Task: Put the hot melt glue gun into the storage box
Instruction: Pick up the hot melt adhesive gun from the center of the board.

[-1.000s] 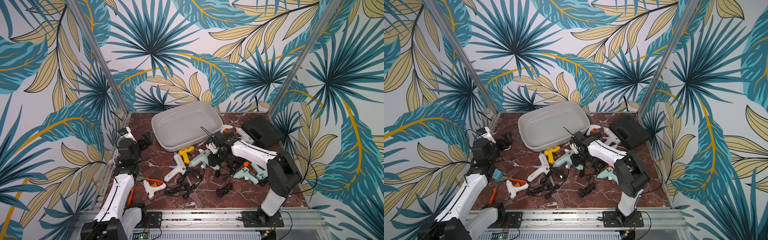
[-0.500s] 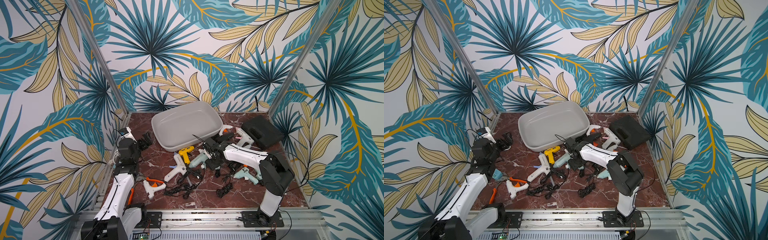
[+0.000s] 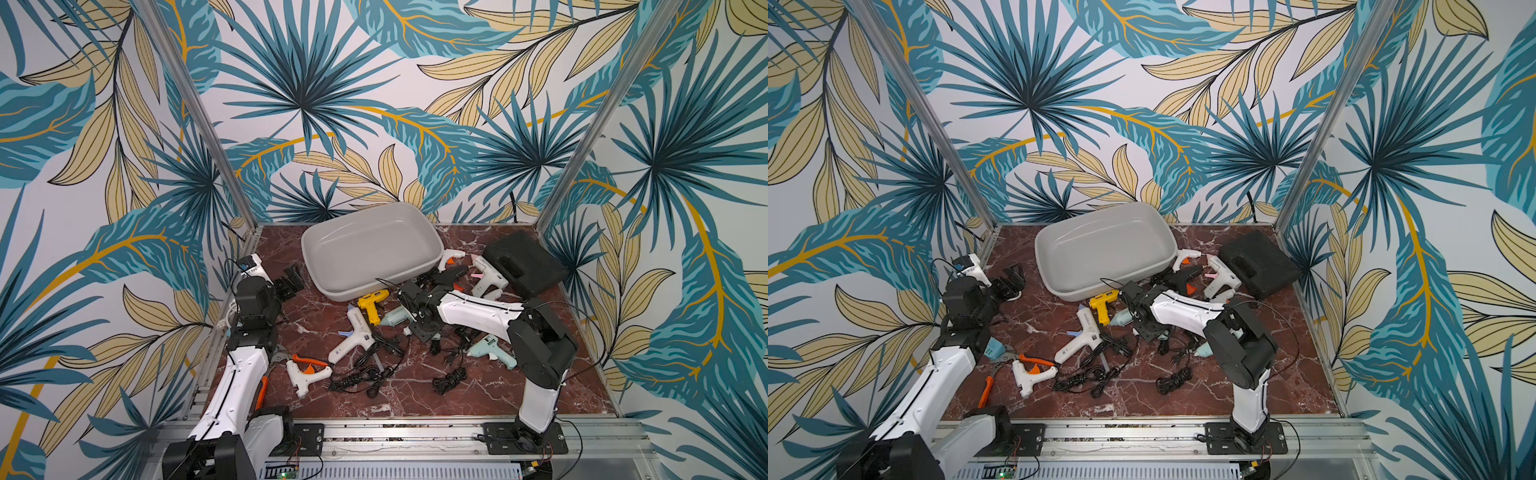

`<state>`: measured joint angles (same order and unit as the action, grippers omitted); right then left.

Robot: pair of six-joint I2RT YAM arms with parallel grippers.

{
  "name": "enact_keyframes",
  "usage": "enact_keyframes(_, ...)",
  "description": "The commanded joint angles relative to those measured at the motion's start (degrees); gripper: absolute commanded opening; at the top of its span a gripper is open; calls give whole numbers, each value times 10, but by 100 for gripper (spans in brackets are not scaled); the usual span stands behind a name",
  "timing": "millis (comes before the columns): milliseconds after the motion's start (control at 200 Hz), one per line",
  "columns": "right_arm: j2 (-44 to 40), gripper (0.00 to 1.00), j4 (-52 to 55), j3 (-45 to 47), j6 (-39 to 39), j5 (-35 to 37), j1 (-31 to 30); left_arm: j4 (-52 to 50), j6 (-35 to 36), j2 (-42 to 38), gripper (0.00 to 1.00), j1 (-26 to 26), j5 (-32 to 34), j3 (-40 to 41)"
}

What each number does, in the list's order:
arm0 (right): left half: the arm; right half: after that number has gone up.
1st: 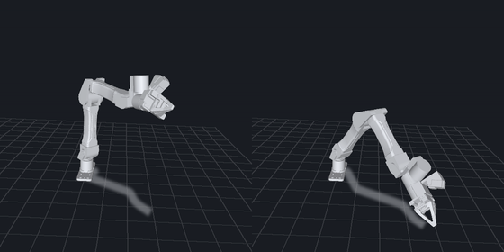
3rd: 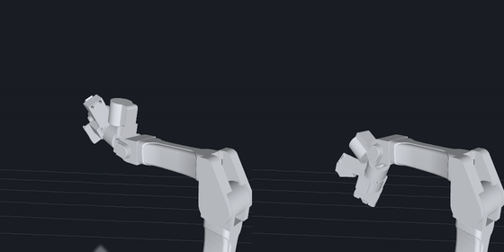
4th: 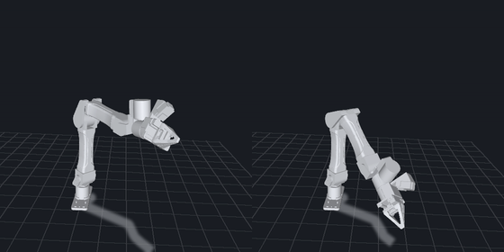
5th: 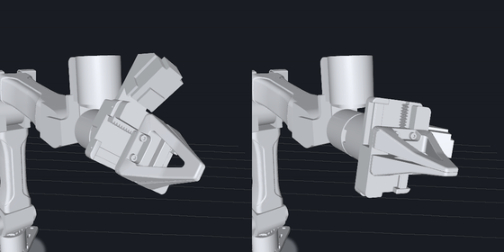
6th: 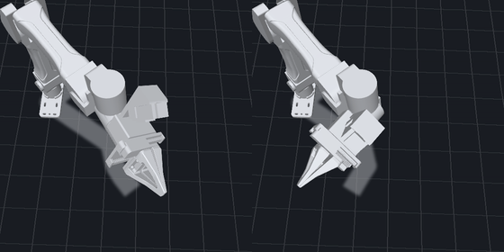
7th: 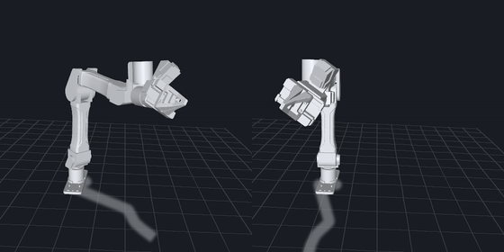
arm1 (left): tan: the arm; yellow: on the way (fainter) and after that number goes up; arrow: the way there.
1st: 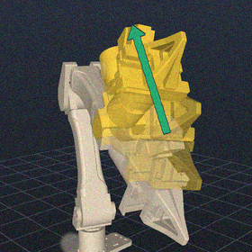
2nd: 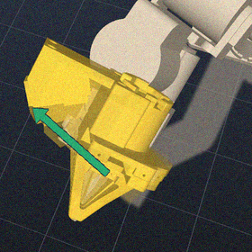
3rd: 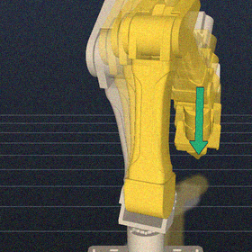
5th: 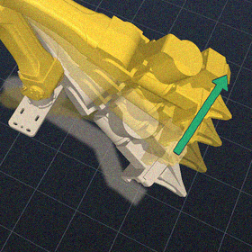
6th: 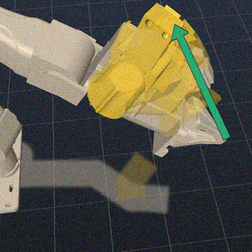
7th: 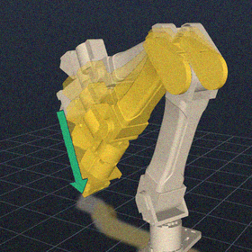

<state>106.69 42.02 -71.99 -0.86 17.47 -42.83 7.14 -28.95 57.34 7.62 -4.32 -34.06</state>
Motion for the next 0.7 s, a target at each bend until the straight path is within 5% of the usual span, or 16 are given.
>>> enact_keyframes(0, -56, 27, -6, -8, -8, 49, 2, 14, 4, -2, 100, 8, -2, -18)
enact_keyframes(376, -149, 15, 55, -56, -16, 87, 1, 8, -5, -4, 100, 8, 0, -20)
enact_keyframes(696, -141, 0, 157, -214, -51, 93, 1, -19, -8, -4, 100, 9, -1, -35)
